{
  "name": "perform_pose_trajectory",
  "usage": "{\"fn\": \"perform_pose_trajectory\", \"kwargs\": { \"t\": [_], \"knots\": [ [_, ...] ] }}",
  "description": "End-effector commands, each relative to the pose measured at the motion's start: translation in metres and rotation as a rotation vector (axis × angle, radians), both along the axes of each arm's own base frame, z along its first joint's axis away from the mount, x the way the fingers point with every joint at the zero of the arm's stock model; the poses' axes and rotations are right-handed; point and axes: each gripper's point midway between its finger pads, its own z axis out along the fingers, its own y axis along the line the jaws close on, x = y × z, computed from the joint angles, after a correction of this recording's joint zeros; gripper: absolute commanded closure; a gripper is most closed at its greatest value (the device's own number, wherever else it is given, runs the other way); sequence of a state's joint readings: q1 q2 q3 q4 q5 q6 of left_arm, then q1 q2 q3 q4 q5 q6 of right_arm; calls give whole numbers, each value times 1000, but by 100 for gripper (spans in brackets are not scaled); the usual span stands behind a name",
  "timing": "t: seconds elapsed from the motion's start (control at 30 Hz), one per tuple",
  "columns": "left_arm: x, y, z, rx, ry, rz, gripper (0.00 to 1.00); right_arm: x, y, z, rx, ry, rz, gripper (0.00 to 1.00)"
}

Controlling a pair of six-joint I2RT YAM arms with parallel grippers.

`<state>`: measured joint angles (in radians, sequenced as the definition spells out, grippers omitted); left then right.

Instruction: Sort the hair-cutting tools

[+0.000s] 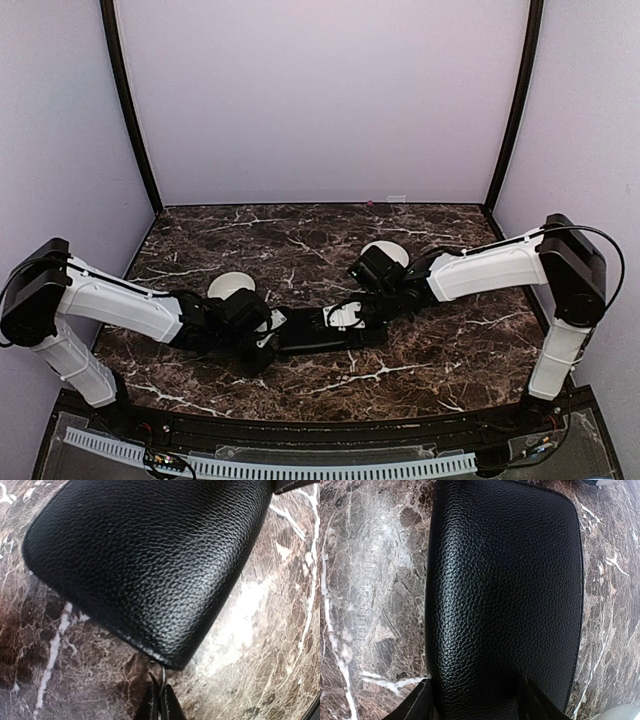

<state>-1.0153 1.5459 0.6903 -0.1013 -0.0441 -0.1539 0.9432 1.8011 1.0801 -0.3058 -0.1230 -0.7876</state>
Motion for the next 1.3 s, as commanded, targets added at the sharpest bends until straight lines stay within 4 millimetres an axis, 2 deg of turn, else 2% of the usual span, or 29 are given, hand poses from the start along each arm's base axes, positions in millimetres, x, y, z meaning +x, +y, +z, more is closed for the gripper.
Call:
{"fn": "perform_pose_trajectory", "kwargs": {
  "t": [0.0,0.1,0.17,0.2,0.23,0.27,0.4,0.43,0.47,0.6,0.77,0.8,0.87,0.93,1.0,1.27],
  "knots": [
    [-20,0,-4,41,85,-9,88,2,-15,-23,-54,57,-71,44],
    [-11,4,14,46,49,59,65,3,-16,2,-18,67,-76,42],
    [-8,8,30,41,32,84,47,3,-19,32,38,65,-84,38],
    [-6,9,41,37,18,98,32,5,-23,44,63,65,-95,36],
    [-3,12,53,33,-5,113,11,6,-27,58,95,65,-99,33],
    [3,17,64,43,-46,133,2,10,-35,69,128,62,-115,31],
    [37,36,129,8,-281,257,1,38,-63,119,275,-11,-235,19],
    [48,44,147,-6,-351,313,1,46,-70,131,307,-35,-274,5],
    [58,56,166,-22,-425,389,1,54,-78,143,343,-59,-319,1],
    [93,100,229,-128,-644,612,1,83,-115,194,505,-183,-497,0],
    [129,130,289,-191,-852,667,1,135,-185,245,743,-317,-964,0],
    [135,135,295,-170,-889,659,1,139,-197,253,788,-315,-1008,0],
    [144,147,293,-127,-942,661,1,142,-220,266,890,-304,-1065,1],
    [153,159,274,-138,-931,677,1,145,-238,264,903,-339,-1110,1],
    [160,170,247,-162,-877,681,1,145,-249,260,885,-385,-1150,1],
    [174,164,234,-130,-814,661,1,144,-254,244,849,-412,-1147,1]
  ]
}}
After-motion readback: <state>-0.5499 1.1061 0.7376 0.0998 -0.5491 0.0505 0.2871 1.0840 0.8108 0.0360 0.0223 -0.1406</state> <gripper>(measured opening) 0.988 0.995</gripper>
